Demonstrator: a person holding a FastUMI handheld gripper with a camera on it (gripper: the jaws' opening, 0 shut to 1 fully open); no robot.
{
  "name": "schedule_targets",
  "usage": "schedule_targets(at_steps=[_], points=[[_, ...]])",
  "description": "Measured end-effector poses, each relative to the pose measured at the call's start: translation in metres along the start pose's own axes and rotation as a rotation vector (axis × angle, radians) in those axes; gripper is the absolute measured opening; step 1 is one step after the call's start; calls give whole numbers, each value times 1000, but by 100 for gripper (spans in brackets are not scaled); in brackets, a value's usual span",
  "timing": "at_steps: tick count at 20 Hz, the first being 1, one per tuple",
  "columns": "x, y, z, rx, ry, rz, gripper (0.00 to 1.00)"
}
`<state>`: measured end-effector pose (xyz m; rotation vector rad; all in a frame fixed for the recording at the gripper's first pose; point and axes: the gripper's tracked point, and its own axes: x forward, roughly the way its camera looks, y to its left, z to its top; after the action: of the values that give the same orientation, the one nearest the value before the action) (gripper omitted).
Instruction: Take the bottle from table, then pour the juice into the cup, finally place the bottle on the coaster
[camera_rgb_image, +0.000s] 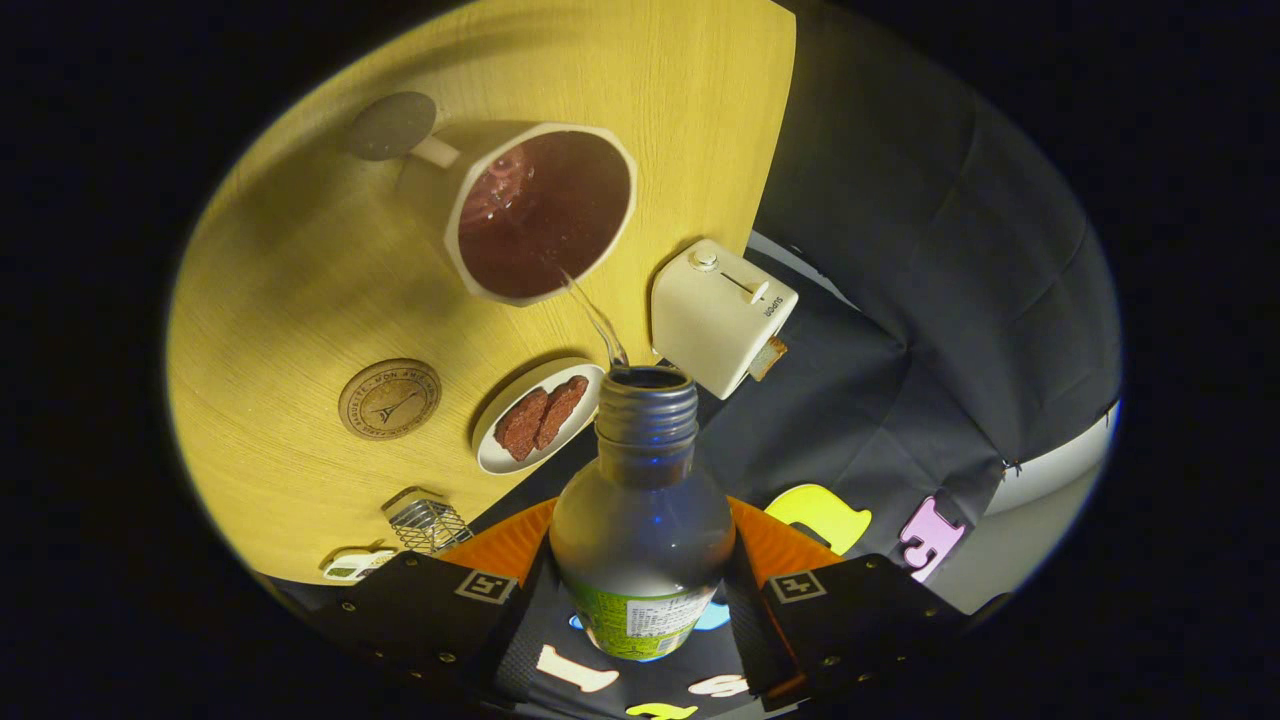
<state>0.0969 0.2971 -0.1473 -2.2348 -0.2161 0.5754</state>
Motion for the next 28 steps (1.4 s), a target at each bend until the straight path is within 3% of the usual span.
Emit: schedule_targets(at_steps=[28], points=[[4, 3, 15, -19, 9, 56, 77]])
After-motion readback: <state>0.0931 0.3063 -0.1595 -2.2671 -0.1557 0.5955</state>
